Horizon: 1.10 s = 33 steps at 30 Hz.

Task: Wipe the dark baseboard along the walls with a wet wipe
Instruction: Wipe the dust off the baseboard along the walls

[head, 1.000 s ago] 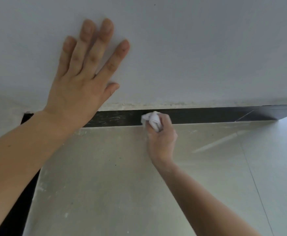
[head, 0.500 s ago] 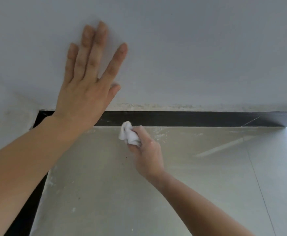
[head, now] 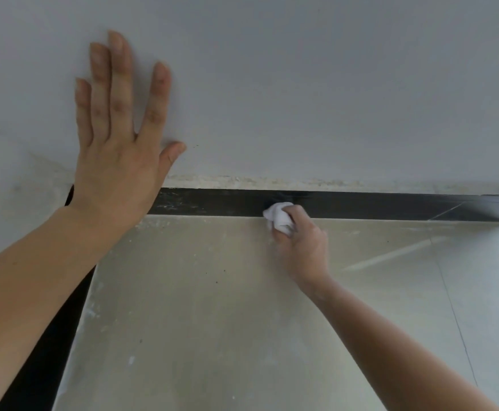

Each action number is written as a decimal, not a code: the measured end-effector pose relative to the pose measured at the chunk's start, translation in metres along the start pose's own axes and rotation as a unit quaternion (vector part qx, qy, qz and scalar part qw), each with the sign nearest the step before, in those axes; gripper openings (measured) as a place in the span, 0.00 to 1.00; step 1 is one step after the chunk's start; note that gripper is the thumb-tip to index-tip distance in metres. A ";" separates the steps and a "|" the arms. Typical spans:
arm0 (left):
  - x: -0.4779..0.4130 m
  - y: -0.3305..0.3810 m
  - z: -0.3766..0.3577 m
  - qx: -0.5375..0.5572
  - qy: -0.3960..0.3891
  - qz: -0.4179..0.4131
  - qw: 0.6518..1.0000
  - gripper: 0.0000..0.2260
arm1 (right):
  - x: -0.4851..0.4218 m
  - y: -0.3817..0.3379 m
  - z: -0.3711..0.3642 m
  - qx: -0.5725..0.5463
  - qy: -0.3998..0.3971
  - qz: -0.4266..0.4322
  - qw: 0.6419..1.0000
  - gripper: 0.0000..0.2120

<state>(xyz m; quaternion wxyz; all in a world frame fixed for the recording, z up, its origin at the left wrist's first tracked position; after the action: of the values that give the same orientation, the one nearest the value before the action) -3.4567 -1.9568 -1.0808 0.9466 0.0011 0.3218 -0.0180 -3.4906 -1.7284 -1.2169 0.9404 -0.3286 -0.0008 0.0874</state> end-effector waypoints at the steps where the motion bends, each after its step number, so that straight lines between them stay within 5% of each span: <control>1: 0.000 0.000 -0.001 0.005 -0.003 0.001 1.000 0.32 | 0.000 -0.013 -0.007 -0.010 -0.001 0.026 1.000 0.11; 8: 0.001 -0.003 -0.004 0.010 -0.019 0.002 1.000 0.32 | -0.002 -0.081 -0.064 0.080 -0.137 0.161 0.974 0.11; 13: 0.007 -0.015 0.000 -0.008 -0.021 -0.006 1.000 0.34 | 0.010 -0.081 -0.046 0.056 -0.116 0.182 0.975 0.04; 19: 0.025 -0.054 0.014 0.004 -0.014 0.122 0.992 0.34 | -0.007 -0.059 0.001 0.040 0.020 0.140 0.989 0.06; 25: 0.025 -0.056 0.013 -0.003 -0.025 0.116 0.993 0.34 | -0.011 -0.132 -0.045 0.097 -0.004 0.292 0.952 0.11; 29: 0.034 -0.058 0.026 -0.009 -0.054 0.095 0.994 0.33 | 0.000 -0.144 -0.068 0.159 -0.093 0.342 0.922 0.09; 33: 0.082 -0.068 0.043 -0.055 -0.113 0.155 0.980 0.36 | 0.008 -0.137 -0.048 0.167 -0.063 0.397 0.900 0.13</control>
<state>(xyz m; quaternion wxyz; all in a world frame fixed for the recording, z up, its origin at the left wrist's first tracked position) -3.3679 -2.0278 -1.0966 0.9668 -0.0035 0.2093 0.1463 -3.4574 -1.8624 -1.1703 0.8669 -0.1336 0.0855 0.4726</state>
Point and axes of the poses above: each hand's wrist, its own x-axis away from the middle knuckle, its own z-axis out of the back of the hand, y = z × x, the point moved 3 cm from there along -x, towards the middle knuckle, and after that the axes turned 13 degrees about x, right-handed, at the moved point
